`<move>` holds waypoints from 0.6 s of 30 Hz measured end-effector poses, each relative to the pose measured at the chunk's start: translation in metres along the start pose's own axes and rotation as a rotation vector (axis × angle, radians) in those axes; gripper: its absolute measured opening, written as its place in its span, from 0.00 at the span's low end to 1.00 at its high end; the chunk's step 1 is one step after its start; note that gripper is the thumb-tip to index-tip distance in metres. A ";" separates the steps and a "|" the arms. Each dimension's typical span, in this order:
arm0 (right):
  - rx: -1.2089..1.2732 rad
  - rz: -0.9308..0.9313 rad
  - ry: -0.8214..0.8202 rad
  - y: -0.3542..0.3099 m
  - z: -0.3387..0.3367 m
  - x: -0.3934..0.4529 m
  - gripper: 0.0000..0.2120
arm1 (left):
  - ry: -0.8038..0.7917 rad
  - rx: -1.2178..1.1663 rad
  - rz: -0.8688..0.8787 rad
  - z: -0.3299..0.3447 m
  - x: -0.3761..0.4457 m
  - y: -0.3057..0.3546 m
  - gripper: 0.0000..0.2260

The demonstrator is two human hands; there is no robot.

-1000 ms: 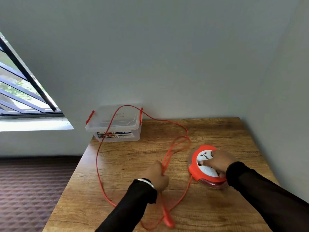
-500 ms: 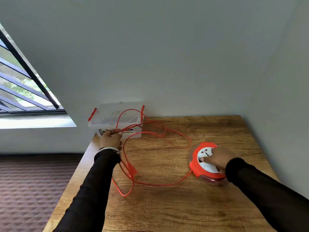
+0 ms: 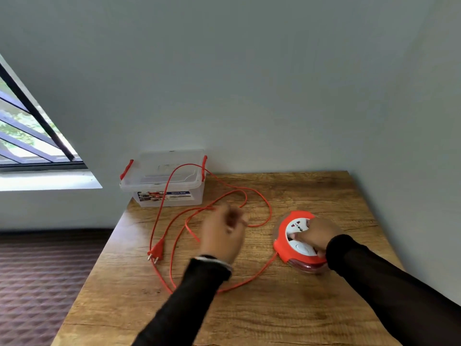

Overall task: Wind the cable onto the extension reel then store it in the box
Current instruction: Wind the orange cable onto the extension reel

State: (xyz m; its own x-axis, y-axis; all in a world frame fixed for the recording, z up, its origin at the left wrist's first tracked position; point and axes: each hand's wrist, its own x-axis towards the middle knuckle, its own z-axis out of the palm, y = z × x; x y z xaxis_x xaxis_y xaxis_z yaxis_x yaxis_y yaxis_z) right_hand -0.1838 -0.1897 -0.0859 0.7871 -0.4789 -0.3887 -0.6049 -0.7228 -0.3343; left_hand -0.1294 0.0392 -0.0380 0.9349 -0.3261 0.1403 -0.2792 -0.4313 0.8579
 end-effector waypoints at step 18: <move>0.731 0.171 -0.259 -0.001 0.015 -0.034 0.09 | -0.156 -0.738 -0.757 0.087 -0.024 -0.034 0.15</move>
State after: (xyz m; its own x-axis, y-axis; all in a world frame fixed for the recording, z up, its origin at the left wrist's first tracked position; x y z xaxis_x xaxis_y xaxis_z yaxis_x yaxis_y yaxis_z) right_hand -0.2116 -0.1657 -0.0852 0.6772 -0.3578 -0.6429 -0.7116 -0.0965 -0.6959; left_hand -0.1615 -0.0114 -0.1138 0.7564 -0.3133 -0.5741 0.6128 0.0328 0.7895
